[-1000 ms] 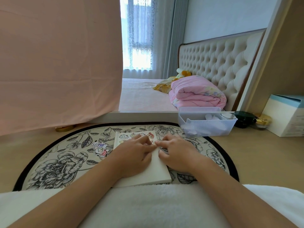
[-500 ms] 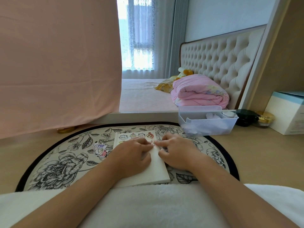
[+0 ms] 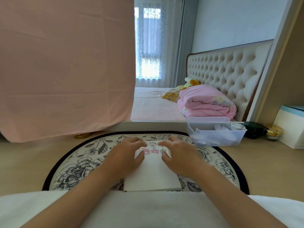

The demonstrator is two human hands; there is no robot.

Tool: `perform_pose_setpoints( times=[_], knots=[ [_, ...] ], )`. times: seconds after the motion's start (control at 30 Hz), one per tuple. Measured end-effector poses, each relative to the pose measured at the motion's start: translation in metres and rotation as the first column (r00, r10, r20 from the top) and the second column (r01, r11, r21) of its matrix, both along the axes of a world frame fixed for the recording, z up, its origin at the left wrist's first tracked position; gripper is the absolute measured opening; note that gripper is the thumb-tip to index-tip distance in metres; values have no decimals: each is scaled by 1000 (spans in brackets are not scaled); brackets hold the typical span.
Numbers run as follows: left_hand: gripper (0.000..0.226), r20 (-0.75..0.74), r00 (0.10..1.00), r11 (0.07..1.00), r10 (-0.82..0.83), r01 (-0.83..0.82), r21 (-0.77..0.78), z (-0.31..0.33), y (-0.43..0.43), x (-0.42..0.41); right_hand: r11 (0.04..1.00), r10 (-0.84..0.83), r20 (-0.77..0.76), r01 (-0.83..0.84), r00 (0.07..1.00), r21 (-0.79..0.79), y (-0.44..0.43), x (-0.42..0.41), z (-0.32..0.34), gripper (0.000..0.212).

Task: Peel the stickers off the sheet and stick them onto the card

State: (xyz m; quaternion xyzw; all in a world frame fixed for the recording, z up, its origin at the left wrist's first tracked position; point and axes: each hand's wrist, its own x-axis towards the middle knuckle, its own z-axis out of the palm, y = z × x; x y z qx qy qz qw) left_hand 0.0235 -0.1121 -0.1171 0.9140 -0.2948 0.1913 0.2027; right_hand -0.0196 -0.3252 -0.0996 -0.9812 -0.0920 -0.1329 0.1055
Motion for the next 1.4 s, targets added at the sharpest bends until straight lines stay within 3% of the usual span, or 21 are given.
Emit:
perform_pose_setpoints(
  times=[0.3, 0.67, 0.87, 1.1, 1.23, 1.33, 1.4],
  knots=[
    [33, -80, 972, 975, 222, -218, 53, -16, 99, 17, 984, 173, -58, -170, 983, 45, 86, 23, 10, 33],
    [45, -123, 980, 984, 157, -144, 107, -26, 107, 24, 973, 161, -161, -183, 974, -137, 134, 55, 1, 43],
    [36, -129, 982, 990, 139, -138, 14, -26, 104, 26, 989, 99, -188, -76, 977, 129, 133, 57, -4, 33],
    [30, -165, 976, 989, 141, -146, -14, -22, 103, 24, 879, 112, -235, 15, 965, 477, 128, 62, -10, 6],
    [6, -236, 967, 943, 96, -164, -288, -16, 100, 23, 791, 164, -235, 15, 958, 612, 128, 61, -8, 4],
    [12, -318, 947, 857, 40, -196, -476, -12, 99, 22, 767, 204, -240, -2, 949, 642, 128, 57, -4, 5],
    [10, -355, 934, 843, 23, -209, -496, -12, 100, 22, 780, 195, -226, -11, 954, 626, 128, 56, -4, 5]
  ],
)
